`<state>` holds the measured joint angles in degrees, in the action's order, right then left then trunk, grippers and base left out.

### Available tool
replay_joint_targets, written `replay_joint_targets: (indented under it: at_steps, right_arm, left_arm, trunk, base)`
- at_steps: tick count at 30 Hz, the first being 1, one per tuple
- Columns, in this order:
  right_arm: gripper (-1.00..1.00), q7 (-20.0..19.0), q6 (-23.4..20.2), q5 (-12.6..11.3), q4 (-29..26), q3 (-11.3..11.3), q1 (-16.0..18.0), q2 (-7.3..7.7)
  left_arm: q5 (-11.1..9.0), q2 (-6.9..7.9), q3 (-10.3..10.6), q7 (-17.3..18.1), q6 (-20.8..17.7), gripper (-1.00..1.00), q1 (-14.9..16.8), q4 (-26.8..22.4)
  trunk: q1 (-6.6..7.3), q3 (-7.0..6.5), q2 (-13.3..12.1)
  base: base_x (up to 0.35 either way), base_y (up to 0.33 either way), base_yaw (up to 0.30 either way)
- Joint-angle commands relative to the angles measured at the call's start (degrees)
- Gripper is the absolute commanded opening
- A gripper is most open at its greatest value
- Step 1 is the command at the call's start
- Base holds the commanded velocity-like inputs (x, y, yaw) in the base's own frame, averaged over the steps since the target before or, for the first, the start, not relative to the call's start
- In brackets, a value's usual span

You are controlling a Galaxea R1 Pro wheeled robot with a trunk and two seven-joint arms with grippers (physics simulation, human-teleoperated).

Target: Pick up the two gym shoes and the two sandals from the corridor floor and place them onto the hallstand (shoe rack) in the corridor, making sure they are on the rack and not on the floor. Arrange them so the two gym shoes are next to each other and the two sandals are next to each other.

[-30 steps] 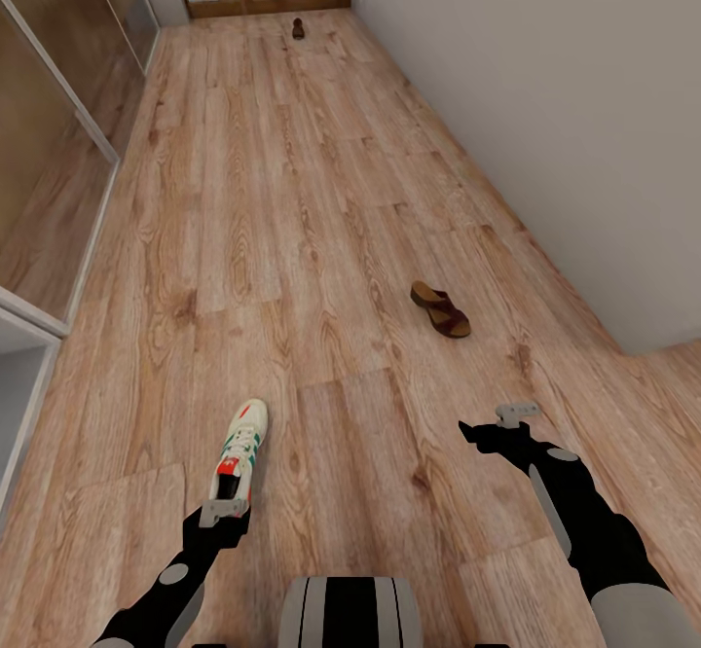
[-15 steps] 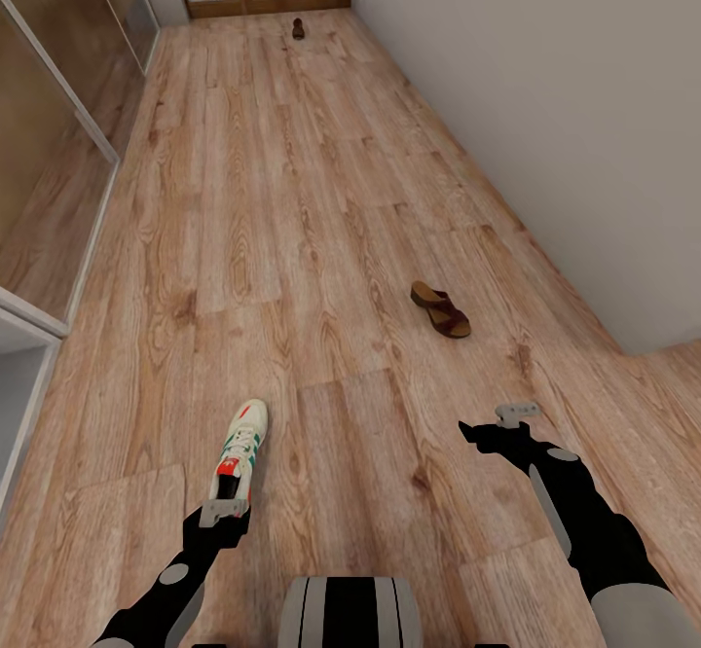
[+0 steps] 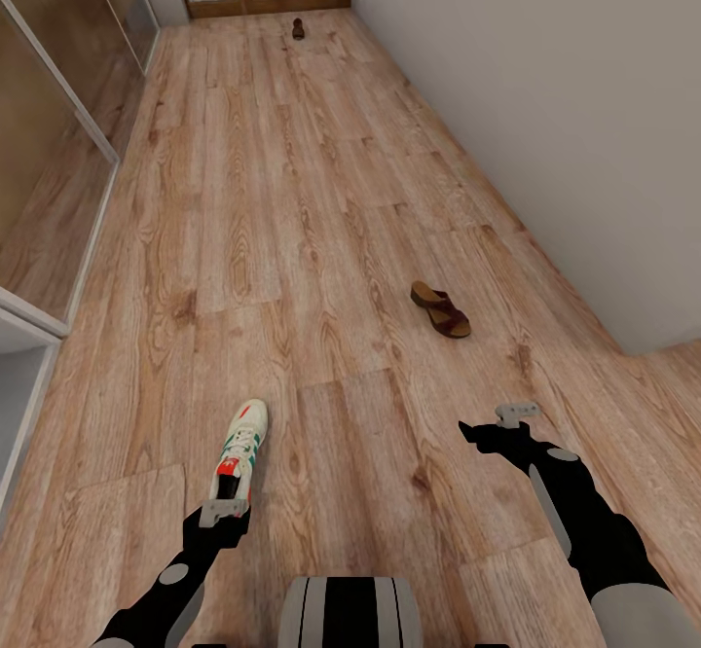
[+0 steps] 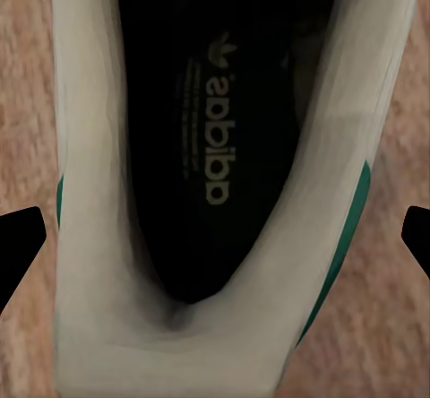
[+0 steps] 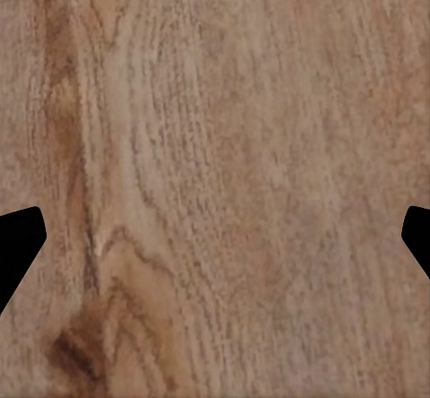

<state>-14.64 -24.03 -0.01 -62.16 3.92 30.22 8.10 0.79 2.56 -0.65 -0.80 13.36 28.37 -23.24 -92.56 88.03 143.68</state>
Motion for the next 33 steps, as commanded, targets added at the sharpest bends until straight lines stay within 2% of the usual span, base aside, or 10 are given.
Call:
replay_joint_targets:
  at_steps: [1, 2, 3, 33]
  right_arm:
    - [1.0, -0.3, -0.3, 0.0, -0.1, 0.1, 0.0, -0.01]
    - [1.0, -0.3, -0.3, 0.0, -0.1, 0.1, 0.0, -0.01]
    - [1.0, -0.3, -0.3, 0.0, -0.1, 0.1, 0.0, -0.01]
    - [1.0, -0.3, -0.3, 0.1, -1.7, -0.1, 0.0, -0.01]
  left_arm:
    - [0.1, 0.01, -0.1, -0.1, 0.2, 1.0, 0.0, 0.0]
    - [0.1, 0.02, -0.1, -0.1, 0.2, 1.0, 0.0, 0.0]
    - [0.1, 0.03, -0.1, -0.1, 0.2, -1.0, 0.0, 0.0]
    - [0.0, 0.08, -0.1, 0.1, 0.3, -1.0, -0.2, 0.0]
  trunk:
    - [0.01, 0.03, 0.0]
    - [0.01, 0.03, 0.0]
    - [0.01, 0.03, 0.0]
    - [0.01, 0.03, 0.0]
  base:
    - [0.0, 0.0, 0.0]
    - [0.0, 0.0, 0.0]
    - [0.0, 0.0, 0.0]
    - [0.0, 0.0, 0.0]
